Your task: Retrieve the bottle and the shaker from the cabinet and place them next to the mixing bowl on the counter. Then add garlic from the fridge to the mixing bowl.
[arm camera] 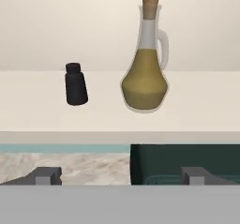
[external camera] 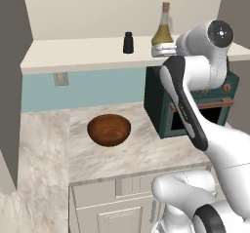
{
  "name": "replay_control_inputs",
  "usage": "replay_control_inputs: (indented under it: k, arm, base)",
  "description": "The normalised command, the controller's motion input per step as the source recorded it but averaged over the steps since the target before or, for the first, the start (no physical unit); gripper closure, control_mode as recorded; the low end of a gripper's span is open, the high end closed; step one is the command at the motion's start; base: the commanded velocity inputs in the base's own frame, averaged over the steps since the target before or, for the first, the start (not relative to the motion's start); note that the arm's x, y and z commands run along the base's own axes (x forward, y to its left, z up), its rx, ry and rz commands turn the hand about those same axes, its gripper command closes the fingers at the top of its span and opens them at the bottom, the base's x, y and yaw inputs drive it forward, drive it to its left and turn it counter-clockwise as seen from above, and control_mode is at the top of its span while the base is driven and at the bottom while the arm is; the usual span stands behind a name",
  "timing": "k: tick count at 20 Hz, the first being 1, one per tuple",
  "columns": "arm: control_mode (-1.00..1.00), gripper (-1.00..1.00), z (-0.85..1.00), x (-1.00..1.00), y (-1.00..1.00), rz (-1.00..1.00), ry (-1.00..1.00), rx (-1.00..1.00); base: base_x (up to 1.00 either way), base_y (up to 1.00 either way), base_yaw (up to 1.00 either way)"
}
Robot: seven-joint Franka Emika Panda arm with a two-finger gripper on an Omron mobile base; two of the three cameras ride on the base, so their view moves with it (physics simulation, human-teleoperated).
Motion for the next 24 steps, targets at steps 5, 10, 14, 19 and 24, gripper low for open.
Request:
replay_control_inputs:
  k: [5,10,14,19,24]
  arm:
    - [-1.00,-1.00,0.42,0.03,-0.10,0.06,0.00,0.11]
    - [-1.00,-1.00,0.11,0.04,-0.21,0.05,0.00,0.09]
    - [-1.00,-1.00,0.00,0.24,-0.22,0.00,0.00,0.01]
    - [-1.00,-1.00,0.00,0.42,-0.20,0.00,0.02,-0.01]
    - [-1.00,-1.00,0.00,0.23,-0.10,-0.06,0.07,-0.02]
  base:
    - [0.00,0.00,0.00]
    - [0.00,0.00,0.00]
    - [0.00,0.00,0.00]
    - [0.00,0.00,0.00]
    - [0.00,0.00,0.00]
